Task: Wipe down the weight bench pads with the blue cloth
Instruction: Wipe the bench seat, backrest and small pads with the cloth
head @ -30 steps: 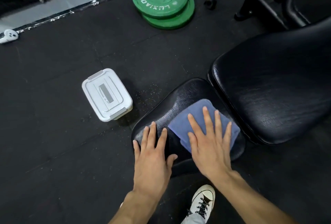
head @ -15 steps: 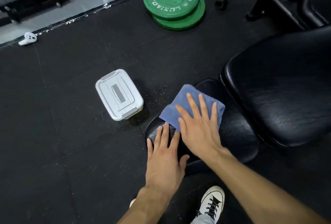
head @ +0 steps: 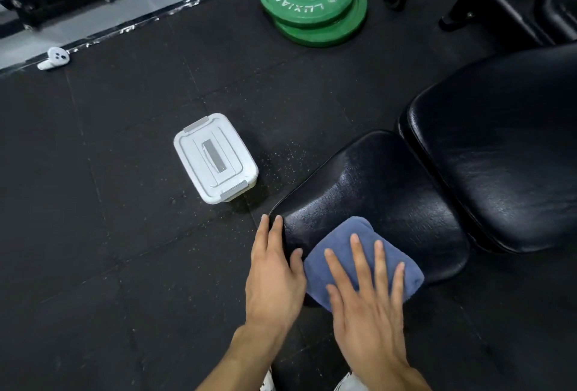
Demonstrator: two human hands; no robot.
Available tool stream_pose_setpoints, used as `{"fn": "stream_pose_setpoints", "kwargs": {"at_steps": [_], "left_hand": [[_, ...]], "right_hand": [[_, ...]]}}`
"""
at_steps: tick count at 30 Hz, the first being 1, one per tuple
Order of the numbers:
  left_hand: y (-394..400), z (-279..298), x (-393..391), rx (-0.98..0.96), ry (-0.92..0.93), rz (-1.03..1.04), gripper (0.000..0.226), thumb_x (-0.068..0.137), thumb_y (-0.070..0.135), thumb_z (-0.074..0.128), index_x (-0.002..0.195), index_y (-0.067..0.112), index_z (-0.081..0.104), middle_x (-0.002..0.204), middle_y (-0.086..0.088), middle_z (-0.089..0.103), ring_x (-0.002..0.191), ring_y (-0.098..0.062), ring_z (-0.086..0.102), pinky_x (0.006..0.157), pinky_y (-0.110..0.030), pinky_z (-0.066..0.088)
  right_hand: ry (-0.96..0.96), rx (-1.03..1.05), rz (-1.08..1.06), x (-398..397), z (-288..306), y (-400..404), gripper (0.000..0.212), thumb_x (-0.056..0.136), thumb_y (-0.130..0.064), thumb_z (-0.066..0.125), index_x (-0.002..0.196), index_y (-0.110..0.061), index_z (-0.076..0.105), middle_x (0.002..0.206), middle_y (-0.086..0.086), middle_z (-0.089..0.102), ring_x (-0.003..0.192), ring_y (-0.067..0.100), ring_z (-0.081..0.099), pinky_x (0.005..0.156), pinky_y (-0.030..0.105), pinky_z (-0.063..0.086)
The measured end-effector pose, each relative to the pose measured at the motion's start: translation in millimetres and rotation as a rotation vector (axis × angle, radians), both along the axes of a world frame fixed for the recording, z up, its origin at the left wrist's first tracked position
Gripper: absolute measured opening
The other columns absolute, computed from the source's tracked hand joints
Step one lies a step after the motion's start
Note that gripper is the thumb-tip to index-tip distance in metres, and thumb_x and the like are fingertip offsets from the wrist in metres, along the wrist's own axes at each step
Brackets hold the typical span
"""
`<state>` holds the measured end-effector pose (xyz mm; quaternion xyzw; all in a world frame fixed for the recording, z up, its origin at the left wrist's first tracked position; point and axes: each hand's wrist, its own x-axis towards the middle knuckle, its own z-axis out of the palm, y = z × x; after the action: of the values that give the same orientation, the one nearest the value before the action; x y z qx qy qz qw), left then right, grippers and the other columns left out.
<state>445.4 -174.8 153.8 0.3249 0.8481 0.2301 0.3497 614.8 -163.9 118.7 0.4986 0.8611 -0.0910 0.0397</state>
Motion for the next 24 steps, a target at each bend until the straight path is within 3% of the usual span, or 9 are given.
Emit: {"fn": "stream_pose_setpoints", "kwargs": {"at_steps": [4,7,11,13,17,20,22,24], "left_hand": [[-4.2,-3.1,-0.4,0.076,-0.022,0.043,0.062,0.102,0.025,0.056,0.159,0.032,0.032,0.169,0.023,0.013,0.150,-0.001,0.028,0.108,-0.017,0.027],[-6.0,-5.5,-4.9,0.100,-0.029,0.048,0.059,0.101,0.023,0.057,0.157,0.031,0.037,0.168,0.020,0.019,0.149,0.000,0.030,0.110,-0.014,0.025],[-4.5,-8.1,-10.6,0.156,-0.092,0.137,0.052,0.100,0.013,0.057,0.150,0.026,0.050,0.159,0.020,0.037,0.142,0.006,0.034,0.107,0.003,0.018],[-2.3,-6.7,-17.6,0.176,-0.226,0.340,0.049,0.097,0.006,0.056,0.142,0.024,0.059,0.147,0.016,0.055,0.133,0.003,0.050,0.107,-0.003,0.031],[0.7,-7.8,-33.0,0.185,-0.625,0.827,0.034,0.098,-0.001,0.053,0.124,0.013,0.071,0.120,-0.003,0.076,0.108,-0.011,0.071,0.106,-0.034,0.052],[4.4,-2.1,-35.8,0.198,-0.807,0.941,0.032,0.097,0.001,0.049,0.105,0.011,0.078,0.105,-0.003,0.080,0.100,-0.011,0.075,0.093,-0.029,0.057],[6.2,-2.0,-35.4,0.172,-0.802,0.948,0.029,0.096,0.005,0.050,0.089,0.011,0.077,0.091,0.002,0.079,0.083,-0.009,0.073,0.079,-0.023,0.054],[5.9,-4.9,-35.6,0.148,-0.765,0.950,0.025,0.097,0.014,0.053,0.081,0.013,0.073,0.083,-0.003,0.071,0.073,-0.014,0.063,0.070,-0.029,0.050]], "right_hand": [[-0.028,-0.023,0.066,-29.6,10.3,37.7,0.057,0.103,-0.041,0.030,0.159,-0.030,0.037,0.173,0.008,0.018,0.159,0.037,0.013,0.121,0.069,0.020],[-0.040,-0.048,0.080,-54.0,15.4,71.1,0.058,0.103,-0.044,0.024,0.159,-0.033,0.035,0.173,0.005,0.016,0.160,0.034,0.009,0.124,0.066,0.012],[-0.112,-0.147,0.064,-102.9,16.2,130.9,0.055,0.105,-0.044,0.019,0.153,-0.038,0.045,0.173,-0.002,0.018,0.161,0.028,-0.004,0.125,0.061,-0.004],[-0.163,-0.193,0.050,-126.3,16.8,147.8,0.050,0.105,-0.043,0.023,0.144,-0.038,0.055,0.171,-0.003,0.024,0.160,0.028,-0.004,0.124,0.061,-0.009],[-0.207,-0.172,0.116,-140.6,18.1,128.0,0.047,0.105,-0.041,0.027,0.133,-0.035,0.064,0.167,-0.002,0.035,0.160,0.029,0.002,0.124,0.060,-0.011],[-0.090,-0.101,0.186,-130.6,16.9,92.3,0.053,0.103,-0.041,0.025,0.137,-0.031,0.065,0.164,0.002,0.040,0.160,0.029,0.012,0.126,0.061,-0.002],[-0.024,-0.062,0.226,-120.2,13.7,70.1,0.054,0.100,-0.040,0.030,0.142,-0.029,0.061,0.165,0.005,0.039,0.159,0.031,0.015,0.125,0.063,0.006],[-0.022,-0.035,0.290,-105.4,7.9,44.5,0.056,0.097,-0.040,0.039,0.151,-0.030,0.050,0.170,0.006,0.027,0.160,0.034,0.010,0.125,0.065,0.008]]}}
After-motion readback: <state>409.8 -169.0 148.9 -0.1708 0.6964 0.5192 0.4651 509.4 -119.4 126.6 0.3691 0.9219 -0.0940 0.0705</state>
